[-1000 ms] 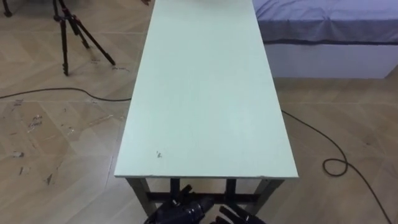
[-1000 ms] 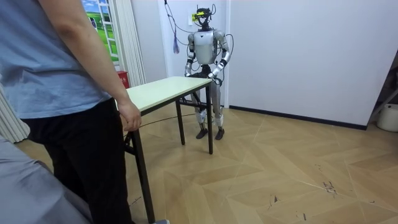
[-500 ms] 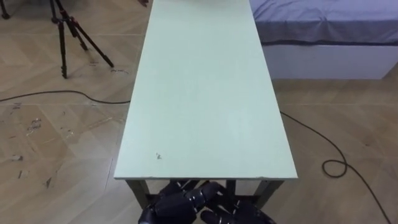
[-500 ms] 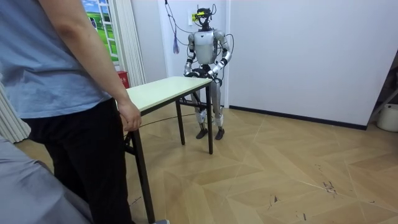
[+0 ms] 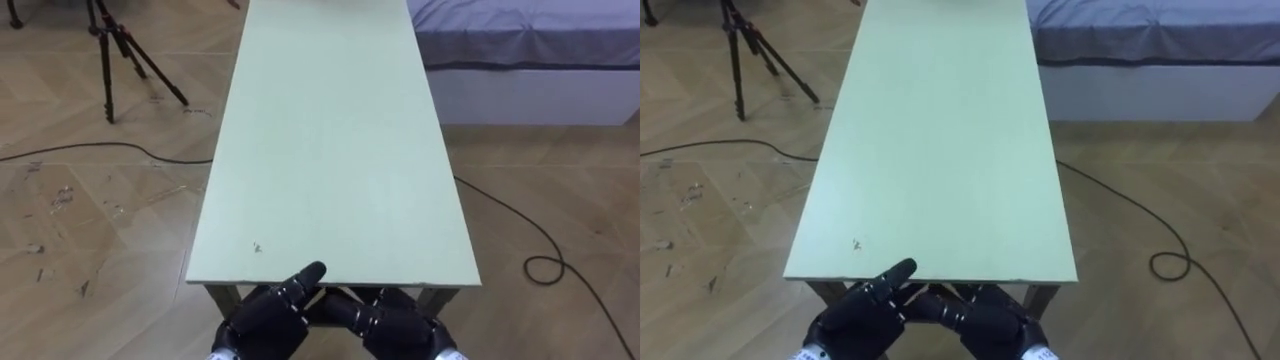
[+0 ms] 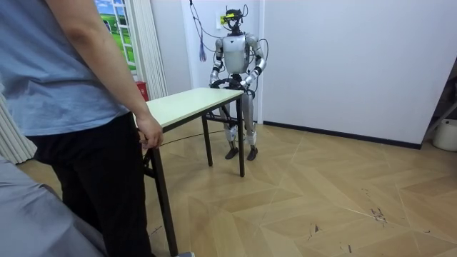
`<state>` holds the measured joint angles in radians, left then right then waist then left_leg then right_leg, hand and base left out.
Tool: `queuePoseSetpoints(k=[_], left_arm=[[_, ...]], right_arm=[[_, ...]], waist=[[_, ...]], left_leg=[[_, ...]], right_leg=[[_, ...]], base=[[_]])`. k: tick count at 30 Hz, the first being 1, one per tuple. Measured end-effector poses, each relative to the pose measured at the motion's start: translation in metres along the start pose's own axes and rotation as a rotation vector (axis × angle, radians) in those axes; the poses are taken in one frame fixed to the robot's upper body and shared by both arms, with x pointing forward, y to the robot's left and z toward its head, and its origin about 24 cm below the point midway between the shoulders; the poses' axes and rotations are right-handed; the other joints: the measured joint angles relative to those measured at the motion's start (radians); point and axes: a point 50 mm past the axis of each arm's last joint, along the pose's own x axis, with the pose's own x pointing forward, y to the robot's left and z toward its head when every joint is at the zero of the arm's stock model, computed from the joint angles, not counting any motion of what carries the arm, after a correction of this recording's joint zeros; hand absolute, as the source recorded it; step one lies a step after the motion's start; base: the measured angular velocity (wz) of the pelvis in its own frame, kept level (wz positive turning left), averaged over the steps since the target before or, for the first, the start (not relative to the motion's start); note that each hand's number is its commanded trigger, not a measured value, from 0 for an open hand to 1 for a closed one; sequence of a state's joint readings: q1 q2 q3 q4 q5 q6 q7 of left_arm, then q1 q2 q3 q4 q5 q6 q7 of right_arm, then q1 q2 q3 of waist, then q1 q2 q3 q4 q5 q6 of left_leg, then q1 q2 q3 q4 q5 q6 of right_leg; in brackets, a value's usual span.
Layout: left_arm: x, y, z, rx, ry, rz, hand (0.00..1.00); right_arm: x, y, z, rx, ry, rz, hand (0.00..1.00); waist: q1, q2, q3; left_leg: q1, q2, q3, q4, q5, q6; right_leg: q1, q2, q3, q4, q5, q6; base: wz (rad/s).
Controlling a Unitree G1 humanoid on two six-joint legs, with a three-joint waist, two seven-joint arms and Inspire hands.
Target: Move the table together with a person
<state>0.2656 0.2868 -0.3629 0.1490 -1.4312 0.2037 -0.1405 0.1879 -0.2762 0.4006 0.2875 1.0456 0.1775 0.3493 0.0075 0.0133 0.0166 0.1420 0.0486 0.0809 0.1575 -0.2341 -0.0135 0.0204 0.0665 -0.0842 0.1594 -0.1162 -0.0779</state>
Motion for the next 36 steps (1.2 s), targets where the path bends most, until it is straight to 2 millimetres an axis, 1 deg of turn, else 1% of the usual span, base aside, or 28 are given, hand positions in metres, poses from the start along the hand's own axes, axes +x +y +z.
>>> queuePoseSetpoints(k=[2,3,6,8,13,15,18,26,30,36], left_arm=[[0.003,0.002,0.007,-0.014,-0.023,0.018,0.00],[0.005,0.003,0.012,-0.026,-0.041,0.032,0.00],[0.006,0.007,0.023,-0.069,-0.104,0.062,0.00],[0.005,0.012,0.026,-0.074,-0.114,0.086,0.00],[0.009,0.014,0.023,-0.104,-0.119,0.093,0.00],[0.011,0.015,0.021,-0.129,-0.128,0.096,0.00],[0.011,0.017,0.020,-0.133,-0.123,0.104,0.00],[0.014,0.020,0.023,-0.162,-0.129,0.116,0.00],[0.014,0.022,0.022,-0.166,-0.127,0.125,0.00],[0.015,0.023,0.021,-0.177,-0.130,0.133,0.00]], right_arm=[[0.001,0.000,0.002,0.027,-0.002,-0.006,0.00],[0.002,0.001,0.002,0.068,-0.008,-0.011,0.00],[0.002,0.001,0.003,0.183,-0.031,-0.019,0.00],[0.003,0.002,0.003,0.224,-0.042,-0.031,0.00],[0.002,-0.002,0.008,0.279,-0.074,-0.069,0.00],[0.001,-0.004,0.012,0.283,-0.093,-0.094,0.00],[0.000,-0.007,0.015,0.292,-0.113,-0.113,0.00],[0.000,-0.009,0.017,0.335,-0.150,-0.135,0.00],[-0.001,-0.010,0.017,0.411,-0.169,-0.135,0.00],[-0.004,-0.014,0.021,0.455,-0.203,-0.154,0.00]], waist=[[0.004,-0.001,0.0019],[0.013,-0.003,0.0036],[0.029,0.000,0.0054],[0.035,0.001,0.0056],[0.047,0.006,0.0046],[0.047,0.016,0.0040],[0.044,0.021,0.0031],[0.044,0.018,0.0031],[0.043,0.013,-0.0004],[0.043,0.014,-0.0015]], left_leg=[[0.002,0.000,0.000,0.000,0.000,0.000],[0.004,0.000,0.000,0.000,0.000,0.000],[0.008,-0.001,0.000,0.000,0.000,0.000],[0.010,-0.001,0.000,0.000,0.000,0.000],[0.008,-0.001,0.000,0.003,0.000,0.000],[0.008,-0.001,0.000,0.003,0.000,0.000],[0.008,0.000,-0.001,0.003,0.001,0.000],[0.011,0.001,0.000,0.004,0.001,0.000],[0.011,0.001,-0.001,0.006,0.001,0.000],[0.012,0.001,0.000,0.006,0.001,0.000]], right_leg=[[-0.003,0.000,0.000,0.007,0.000,0.000],[-0.003,0.000,-0.001,0.010,-0.001,-0.001],[-0.003,-0.001,0.001,0.011,-0.002,-0.001],[-0.003,-0.001,0.002,0.011,-0.002,-0.001],[-0.003,-0.001,0.002,0.013,-0.001,-0.002],[-0.002,-0.001,0.002,0.014,-0.001,-0.002],[-0.001,0.000,0.002,0.019,-0.001,-0.003],[-0.005,0.001,0.005,0.028,-0.004,-0.006],[-0.006,0.000,0.005,0.027,-0.006,-0.007],[-0.005,0.000,0.004,0.026,-0.006,-0.007]], base=[[0.00],[-0.04],[0.00],[0.00],[0.00],[0.00],[0.00],[0.00],[0.00],[0.00]])
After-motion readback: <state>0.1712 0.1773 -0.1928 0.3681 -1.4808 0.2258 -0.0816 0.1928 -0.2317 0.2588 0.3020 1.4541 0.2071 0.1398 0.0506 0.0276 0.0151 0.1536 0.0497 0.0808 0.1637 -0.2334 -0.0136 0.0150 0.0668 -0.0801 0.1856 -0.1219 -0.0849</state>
